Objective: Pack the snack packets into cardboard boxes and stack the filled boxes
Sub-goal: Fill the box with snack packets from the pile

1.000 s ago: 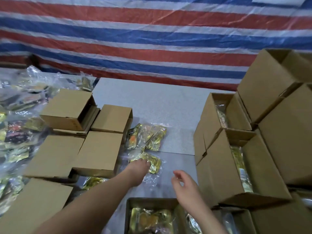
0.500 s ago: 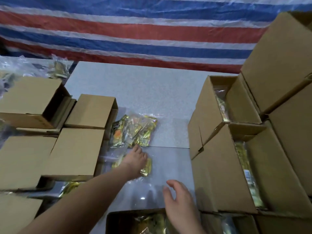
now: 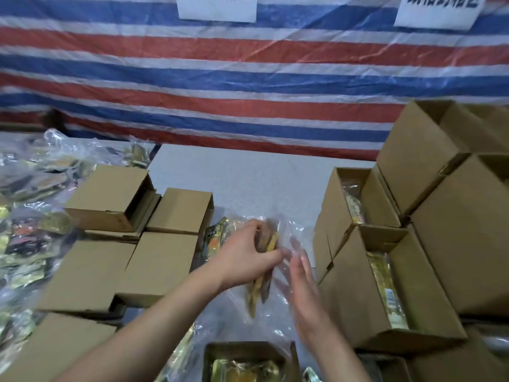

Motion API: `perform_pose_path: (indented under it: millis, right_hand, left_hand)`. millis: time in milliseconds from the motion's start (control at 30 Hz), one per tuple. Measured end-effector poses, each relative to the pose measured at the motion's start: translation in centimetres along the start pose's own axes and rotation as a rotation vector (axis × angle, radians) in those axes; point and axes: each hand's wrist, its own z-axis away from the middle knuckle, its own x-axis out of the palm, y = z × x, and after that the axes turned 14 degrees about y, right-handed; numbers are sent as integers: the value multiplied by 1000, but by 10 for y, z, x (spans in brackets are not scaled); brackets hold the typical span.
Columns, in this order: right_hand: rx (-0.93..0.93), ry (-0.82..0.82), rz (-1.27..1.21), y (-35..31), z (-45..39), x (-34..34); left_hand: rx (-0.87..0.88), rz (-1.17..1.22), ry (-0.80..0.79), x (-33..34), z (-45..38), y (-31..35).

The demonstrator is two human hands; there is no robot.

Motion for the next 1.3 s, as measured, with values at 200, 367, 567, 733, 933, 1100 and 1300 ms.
perform_pose_path:
  millis: [200,367,567,733,933,1100,1300]
  right_hand:
    - [-183,-247,-105,-64,25,19]
    - [-239,-281,-67,-79,51,3]
    - [-248,-103,206,-67,70,-28]
    - [-353,-162,575,-54,80,-39]
    - [-297,-514,1144,-19,74,-18]
    - [-194,-678,1373,36,60,1]
    - [-211,-752,1415,86,48,18]
  left_hand:
    - [73,181,190,-29,46,83]
    - [224,-89,199,-43,66,111]
    - [-82,294,-40,-62,82,59]
    - [-341,-166,-81,-15,134,-88]
    - [-360,-149,-142,15,168,-156]
    - [-292,-113,-188,8,173,-163]
    - [-353,-57,-127,11,173,-174]
